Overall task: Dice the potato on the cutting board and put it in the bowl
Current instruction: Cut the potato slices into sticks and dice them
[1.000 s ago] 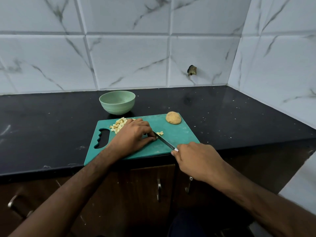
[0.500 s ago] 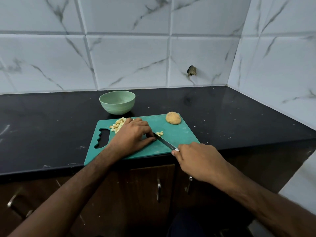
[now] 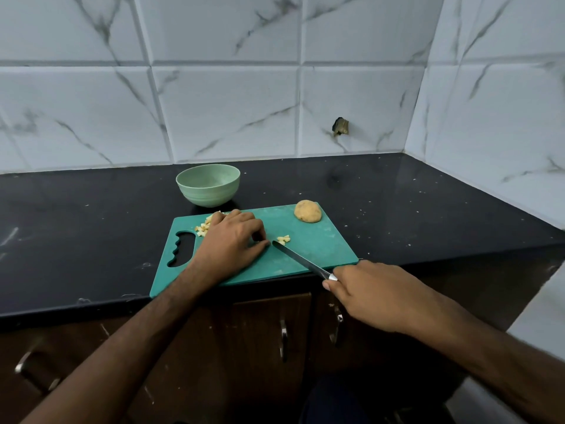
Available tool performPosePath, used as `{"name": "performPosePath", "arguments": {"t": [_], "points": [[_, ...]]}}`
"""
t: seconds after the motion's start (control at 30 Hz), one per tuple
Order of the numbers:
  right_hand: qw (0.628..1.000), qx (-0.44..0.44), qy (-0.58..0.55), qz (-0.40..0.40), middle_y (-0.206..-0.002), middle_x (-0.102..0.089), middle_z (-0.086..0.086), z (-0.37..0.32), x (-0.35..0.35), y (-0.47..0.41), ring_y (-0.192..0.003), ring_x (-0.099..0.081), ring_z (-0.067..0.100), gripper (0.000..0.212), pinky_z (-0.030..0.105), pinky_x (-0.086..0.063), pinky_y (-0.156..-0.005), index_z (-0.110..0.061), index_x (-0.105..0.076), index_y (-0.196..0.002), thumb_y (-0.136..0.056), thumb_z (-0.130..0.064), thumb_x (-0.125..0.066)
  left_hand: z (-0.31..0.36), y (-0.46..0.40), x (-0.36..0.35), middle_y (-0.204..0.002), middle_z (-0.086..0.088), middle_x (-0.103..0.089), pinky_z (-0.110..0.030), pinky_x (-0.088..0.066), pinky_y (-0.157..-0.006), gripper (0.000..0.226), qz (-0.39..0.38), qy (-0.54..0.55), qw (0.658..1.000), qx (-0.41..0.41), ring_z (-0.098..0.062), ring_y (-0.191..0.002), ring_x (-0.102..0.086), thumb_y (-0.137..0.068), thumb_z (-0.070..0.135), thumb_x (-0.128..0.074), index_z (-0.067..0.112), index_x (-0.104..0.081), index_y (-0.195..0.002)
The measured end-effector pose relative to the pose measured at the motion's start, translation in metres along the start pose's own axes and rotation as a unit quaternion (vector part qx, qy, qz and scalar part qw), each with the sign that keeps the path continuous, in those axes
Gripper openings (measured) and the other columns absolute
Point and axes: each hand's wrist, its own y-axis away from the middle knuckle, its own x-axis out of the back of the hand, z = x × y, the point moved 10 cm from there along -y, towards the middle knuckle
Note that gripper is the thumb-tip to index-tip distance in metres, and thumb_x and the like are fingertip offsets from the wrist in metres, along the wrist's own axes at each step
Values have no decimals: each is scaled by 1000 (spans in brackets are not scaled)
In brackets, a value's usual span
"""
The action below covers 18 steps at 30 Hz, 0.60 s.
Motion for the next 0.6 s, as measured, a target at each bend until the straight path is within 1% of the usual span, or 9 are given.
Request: {"name": "performPosePath", "arguments": {"t": [0.07, 0.13, 0.23, 0.33, 0.4, 0.43, 0.5, 0.53, 0.6], "points": [[999, 14, 44, 12, -75, -47, -8, 1, 5, 8, -61, -45, 7, 39, 25, -31, -55, -28, -40, -80, -108, -51, -27, 1, 0, 0, -86, 15, -57, -32, -21, -75, 15, 0, -1, 1000, 0, -12, -86, -53, -90, 42, -68, 30, -61, -85], [992, 36, 111, 43, -80, -49, -7, 0, 11, 11, -64, -48, 9, 36, 29, -33, -58, -26, -44, -92, -109, -52, -25, 1, 0, -1, -93, 15, -57, -33, -22, -76, 12, -5, 4, 1000, -2, -13, -92, -55, -92, 43, -60, 31, -61, -94], [976, 62, 196, 69, -98, -65, 0, 3, 17, 8, -85, -65, 21, 39, 34, -35, -64, -25, -51, -109, -108, -53, -24, 9, 1, -11, -119, 13, -59, -34, -31, -85, 33, -52, 39, 997, -42, -11, -115, -53, -95, 43, -39, 32, -59, -119], [965, 78, 245, 60, -103, -67, 0, 11, 20, 2, -89, -67, 23, 39, 33, -36, -64, -27, -48, -118, -107, -56, -24, 21, 1, -24, -141, 13, -53, -34, -36, -99, 46, -119, 76, 985, -98, -8, -131, -46, -100, 33, -31, 33, -52, -140], [959, 78, 264, 61, -103, -68, -1, 20, 23, -1, -89, -68, 23, 38, 33, -37, -63, -28, -45, -119, -107, -57, -23, 24, 0, -30, -144, 13, -54, -37, -38, -104, 47, -149, 94, 978, -115, -6, -132, -47, -102, 33, -30, 33, -55, -141], [959, 77, 266, 65, -103, -68, -2, 25, 25, -2, -88, -68, 22, 37, 33, -39, -63, -29, -45, -118, -107, -57, -23, 25, 0, -30, -142, 13, -56, -38, -40, -103, 47, -150, 95, 977, -117, -6, -130, -48, -101, 35, -29, 32, -59, -138], [958, 74, 264, 81, -103, -66, -5, 35, 31, -4, -87, -67, 20, 34, 32, -43, -64, -30, -44, -116, -107, -56, -23, 23, -1, -27, -132, 15, -62, -39, -44, -94, 45, -128, 88, 982, -112, -5, -122, -54, -101, 41, -32, 33, -66, -129], [957, 69, 266, 93, -103, -65, -7, 42, 36, -5, -88, -67, 18, 32, 32, -42, -63, -31, -43, -115, -106, -56, -24, 21, -1, -24, -125, 17, -65, -38, -43, -88, 42, -109, 79, 985, -107, -5, -117, -57, -100, 45, -36, 34, -69, -124], [955, 57, 267, 120, -101, -63, -9, 58, 46, -8, -89, -67, 16, 29, 31, -40, -63, -32, -42, -109, -105, -56, -25, 17, -1, -18, -112, 18, -67, -33, -34, -79, 33, -74, 63, 991, -91, -6, -108, -59, -98, 48, -44, 35, -71, -110]]}}
